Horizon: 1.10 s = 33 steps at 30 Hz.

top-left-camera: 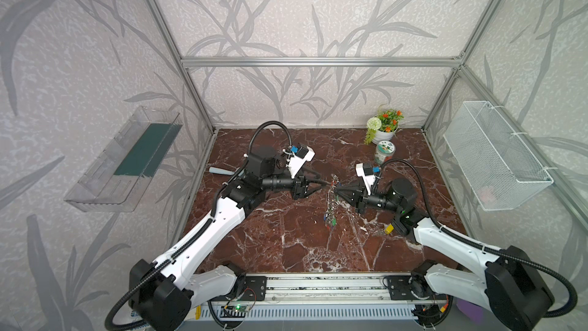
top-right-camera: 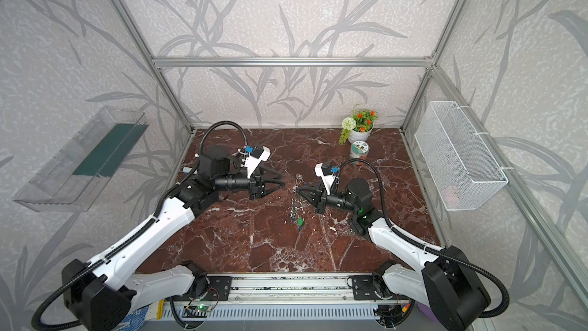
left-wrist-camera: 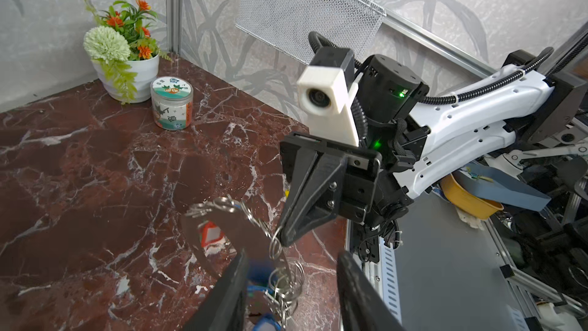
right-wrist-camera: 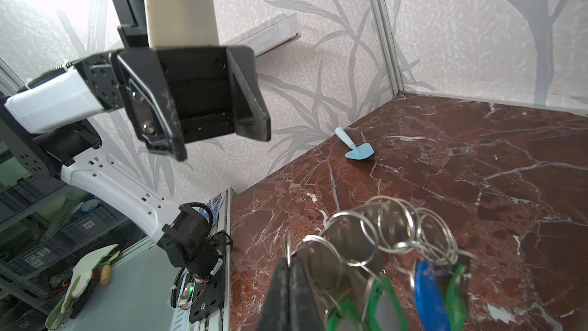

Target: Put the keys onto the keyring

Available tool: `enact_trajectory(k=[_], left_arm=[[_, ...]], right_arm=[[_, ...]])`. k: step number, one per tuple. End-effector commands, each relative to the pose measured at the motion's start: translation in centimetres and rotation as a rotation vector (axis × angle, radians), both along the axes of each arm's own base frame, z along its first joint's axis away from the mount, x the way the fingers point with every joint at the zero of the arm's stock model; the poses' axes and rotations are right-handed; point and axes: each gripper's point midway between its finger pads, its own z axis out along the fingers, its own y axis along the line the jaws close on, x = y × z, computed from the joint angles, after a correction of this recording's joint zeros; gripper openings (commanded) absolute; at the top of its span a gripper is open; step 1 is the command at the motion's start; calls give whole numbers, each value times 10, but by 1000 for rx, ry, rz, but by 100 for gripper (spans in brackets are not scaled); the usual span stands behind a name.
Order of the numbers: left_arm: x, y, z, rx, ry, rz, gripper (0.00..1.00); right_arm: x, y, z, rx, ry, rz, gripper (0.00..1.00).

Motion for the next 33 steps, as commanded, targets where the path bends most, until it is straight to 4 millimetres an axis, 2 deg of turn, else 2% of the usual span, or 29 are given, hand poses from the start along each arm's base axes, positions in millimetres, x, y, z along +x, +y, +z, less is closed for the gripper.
enact_trajectory(k=[1,3,6,9,14,17,19,25,29,33], left_arm=[[10,13,13,-100,-49,143,49],[8,22,4,-115,-54,198,57],[4,30,-2,-134,-60,240,62],[8,38,-8,-152,-35,309,65],[7,52,-5,-152,-58,385,74],[6,59,-3,-148,-58,419,85],[3,62,-2,-137,-50,424,99],[-2,61,-9,-78,10,410,99],[-5,58,-9,-75,11,377,99],[-10,57,-12,-45,-21,346,99]], right_arm=[[-1,0,26,73,-76,2,0],[1,1,27,81,-60,0,0],[4,1,31,103,-35,-4,0],[18,2,31,88,61,-51,0],[31,-4,21,60,171,-144,0],[37,-9,15,26,224,-197,0],[40,-10,13,27,282,-219,0],[45,-10,13,50,328,-235,0],[45,-7,10,36,246,-215,0],[39,-4,6,19,58,-181,0]])
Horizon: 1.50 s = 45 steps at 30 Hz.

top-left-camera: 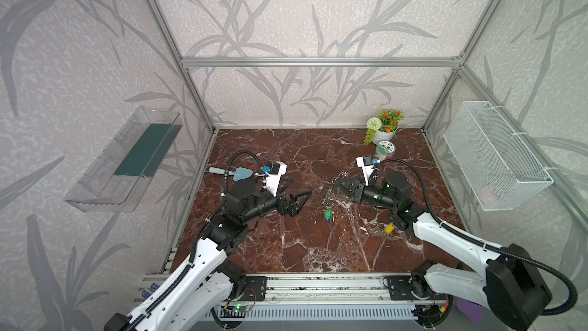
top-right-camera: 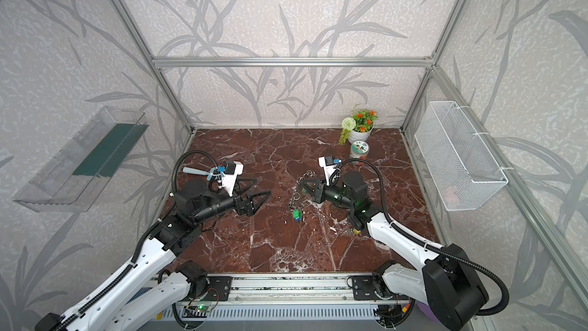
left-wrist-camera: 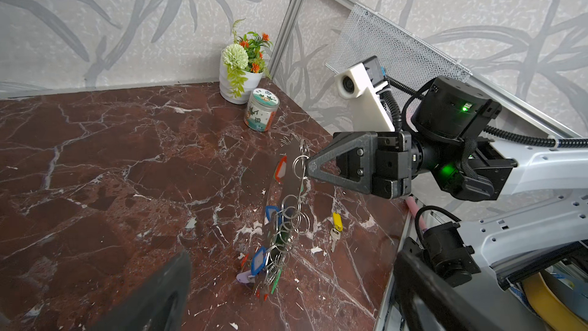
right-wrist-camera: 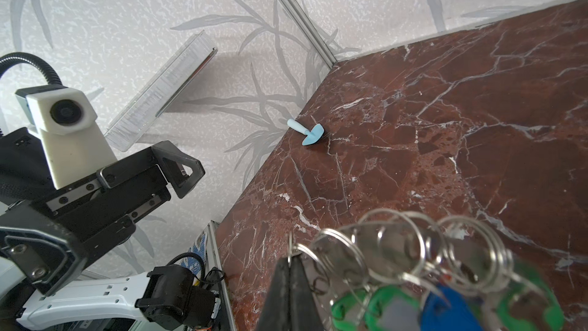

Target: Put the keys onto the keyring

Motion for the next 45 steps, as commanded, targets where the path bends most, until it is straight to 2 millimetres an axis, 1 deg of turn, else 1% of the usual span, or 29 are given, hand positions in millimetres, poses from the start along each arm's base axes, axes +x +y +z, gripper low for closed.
enact_trajectory(k=[1,4,7,9,12,15,20,27,31,33,45], left_arm=[[-6,-1,12,26,-51,-37,99],[-8,-1,7,68,-69,-52,99],[-12,0,0,110,-91,-73,99],[-13,1,-2,122,-108,-75,99],[-12,1,-3,122,-120,-74,99],[-10,0,-4,118,-119,-74,99],[-6,-2,-11,121,-86,-82,99],[1,-2,-19,115,-53,-79,99],[5,-3,-23,108,-39,-81,99],[5,-4,-25,104,-34,-89,99],[7,-5,-26,90,-24,-90,99]], right_arm=[[-4,4,25,12,-274,41,0],[-11,9,14,-44,-428,94,0],[-14,13,2,-59,-525,130,0],[-19,17,-4,-61,-593,163,0],[-26,19,-9,-59,-711,169,0],[-31,22,-16,-84,-794,187,0],[-37,27,-25,-150,-857,217,0],[-45,32,-30,-277,-967,218,0],[-51,34,-28,-320,-1016,218,0],[-54,37,-32,-356,-1036,228,0],[-58,37,-28,-366,-1076,215,0]])
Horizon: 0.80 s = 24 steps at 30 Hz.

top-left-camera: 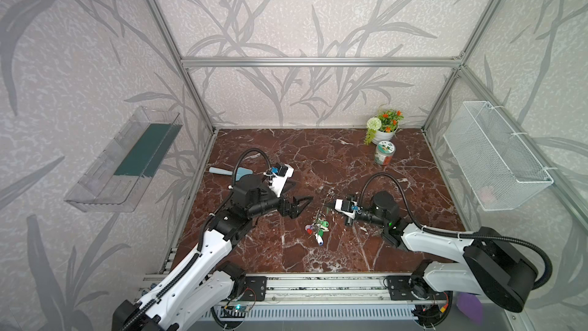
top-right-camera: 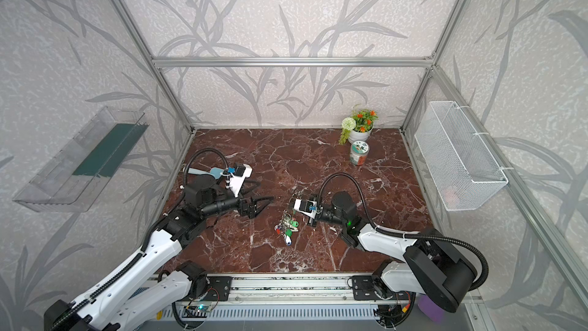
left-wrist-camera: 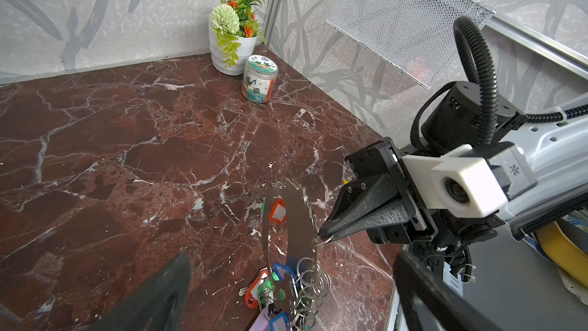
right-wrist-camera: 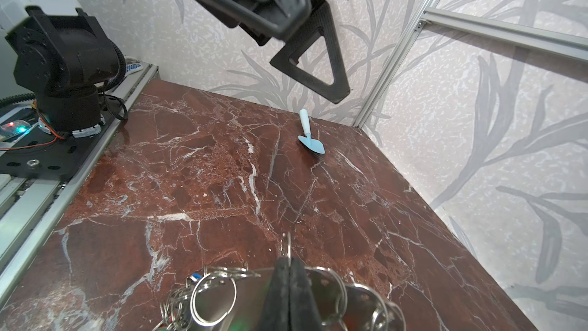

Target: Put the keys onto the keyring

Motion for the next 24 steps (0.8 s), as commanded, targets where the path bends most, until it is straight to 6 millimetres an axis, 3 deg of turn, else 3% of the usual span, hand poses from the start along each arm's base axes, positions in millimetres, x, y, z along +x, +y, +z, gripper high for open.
enact_trajectory(k=[1,6,16,20,24], left_arm=[[0,-1,3,-22,-13,-10,99],[0,-1,3,-28,-4,-13,98],[11,4,8,-54,58,67,89],[15,0,-1,-63,168,96,80],[5,-20,-23,25,230,75,73]], right_arm=[[-1,0,25,52,-86,-2,0],[4,0,24,61,-66,-31,0],[48,-16,18,36,33,-290,0],[67,-32,18,38,44,-429,0],[82,-54,12,18,62,-563,0]])
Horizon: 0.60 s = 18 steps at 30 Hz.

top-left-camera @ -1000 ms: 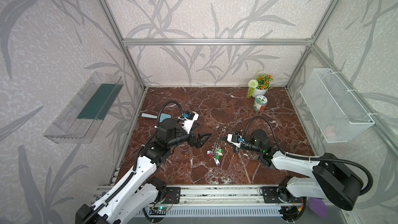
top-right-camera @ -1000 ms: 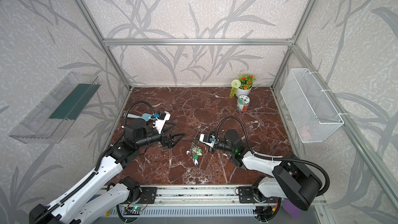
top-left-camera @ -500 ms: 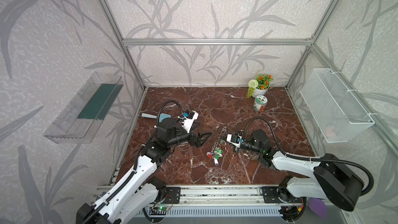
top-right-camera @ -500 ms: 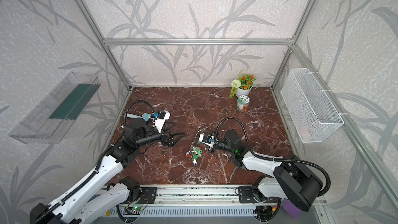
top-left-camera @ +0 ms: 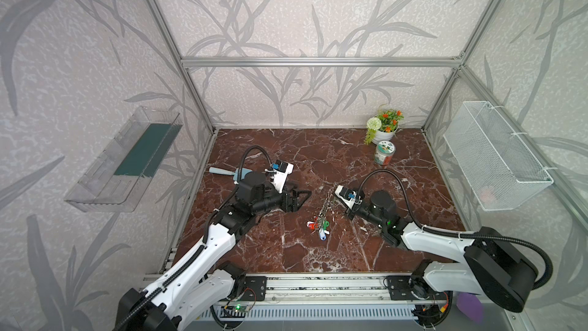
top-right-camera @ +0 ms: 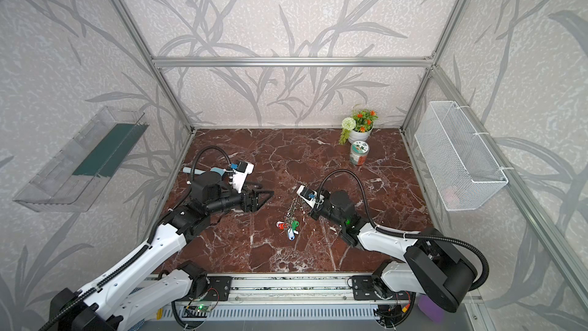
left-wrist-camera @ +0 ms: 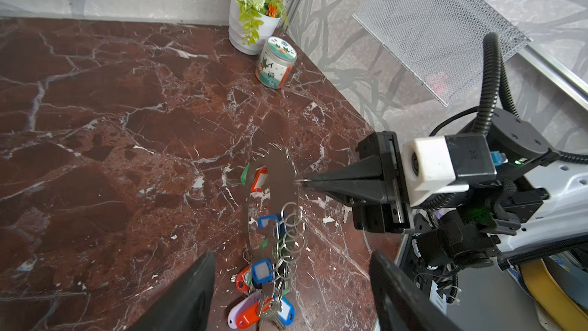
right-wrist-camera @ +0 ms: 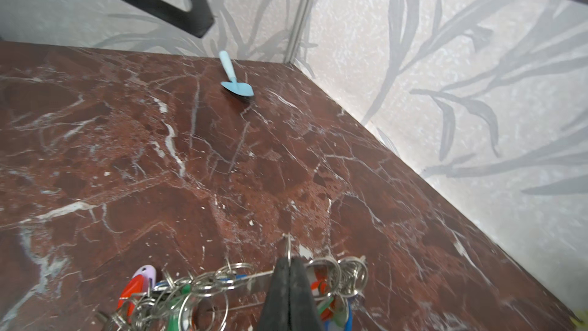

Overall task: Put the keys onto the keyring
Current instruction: 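Reach the left gripper across toward the yellow-tagged key near the right arm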

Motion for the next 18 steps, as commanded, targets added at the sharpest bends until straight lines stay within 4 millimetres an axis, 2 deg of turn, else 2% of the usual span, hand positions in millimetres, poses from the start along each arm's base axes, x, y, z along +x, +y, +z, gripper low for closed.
enact_trajectory(k=[1,6,9,11,12,13,18], left_arm=[[-9,-18,-4,50,28,-21,70],[-29,-59,-25,89,-16,-123,62],[-36,-83,-43,155,-14,-198,58],[-40,-98,-55,180,1,-238,55],[-42,-109,-60,185,11,-265,55],[-43,-120,-64,184,28,-293,54],[-51,-167,-92,214,107,-426,47]], right_arm=[[21,-21,37,67,-75,-152,0],[27,-53,40,155,-11,-275,0],[30,-72,14,90,44,-348,0],[30,-78,2,61,73,-364,0],[32,-89,17,86,45,-394,0],[34,-103,34,216,79,-445,0],[41,-127,35,273,103,-526,0]])
